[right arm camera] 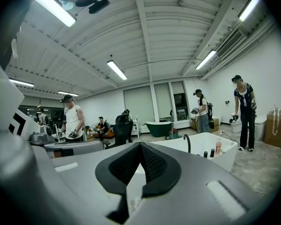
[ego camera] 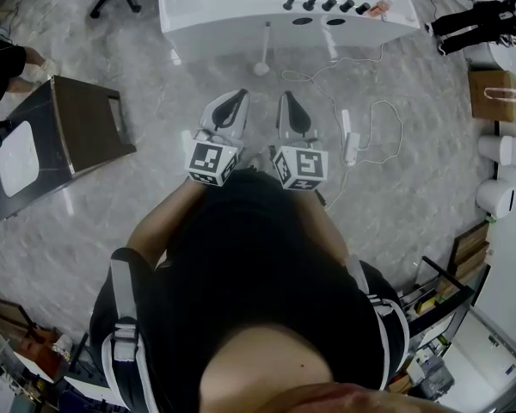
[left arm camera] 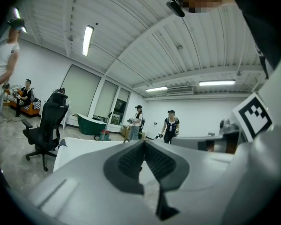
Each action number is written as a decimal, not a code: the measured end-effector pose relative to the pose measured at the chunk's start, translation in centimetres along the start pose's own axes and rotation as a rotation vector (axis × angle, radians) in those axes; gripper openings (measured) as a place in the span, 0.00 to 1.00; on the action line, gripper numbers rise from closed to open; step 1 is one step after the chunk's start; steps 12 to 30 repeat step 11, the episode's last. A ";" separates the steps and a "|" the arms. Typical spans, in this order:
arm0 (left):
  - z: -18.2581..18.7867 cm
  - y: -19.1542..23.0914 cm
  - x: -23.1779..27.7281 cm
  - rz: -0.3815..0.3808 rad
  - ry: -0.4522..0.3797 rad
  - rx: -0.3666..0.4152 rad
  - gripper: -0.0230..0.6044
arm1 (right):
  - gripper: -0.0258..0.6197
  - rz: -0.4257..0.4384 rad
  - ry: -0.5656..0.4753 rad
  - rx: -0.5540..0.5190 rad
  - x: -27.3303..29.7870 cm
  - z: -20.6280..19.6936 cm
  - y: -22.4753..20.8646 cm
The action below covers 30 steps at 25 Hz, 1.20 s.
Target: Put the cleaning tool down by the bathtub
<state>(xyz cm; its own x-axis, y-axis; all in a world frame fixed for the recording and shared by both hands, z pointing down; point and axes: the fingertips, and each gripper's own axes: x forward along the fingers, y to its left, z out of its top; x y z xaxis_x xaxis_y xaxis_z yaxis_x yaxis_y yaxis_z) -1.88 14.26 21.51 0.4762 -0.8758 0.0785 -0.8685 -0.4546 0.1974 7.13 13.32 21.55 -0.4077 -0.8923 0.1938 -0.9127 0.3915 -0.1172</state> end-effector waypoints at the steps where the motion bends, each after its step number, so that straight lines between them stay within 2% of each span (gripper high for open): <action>1: 0.0 0.0 -0.1 0.001 -0.002 0.000 0.05 | 0.04 0.002 0.000 -0.001 0.0 0.0 0.1; 30: 0.1 0.1 0.1 0.000 -0.008 -0.004 0.05 | 0.04 0.019 -0.004 -0.017 0.2 0.2 0.5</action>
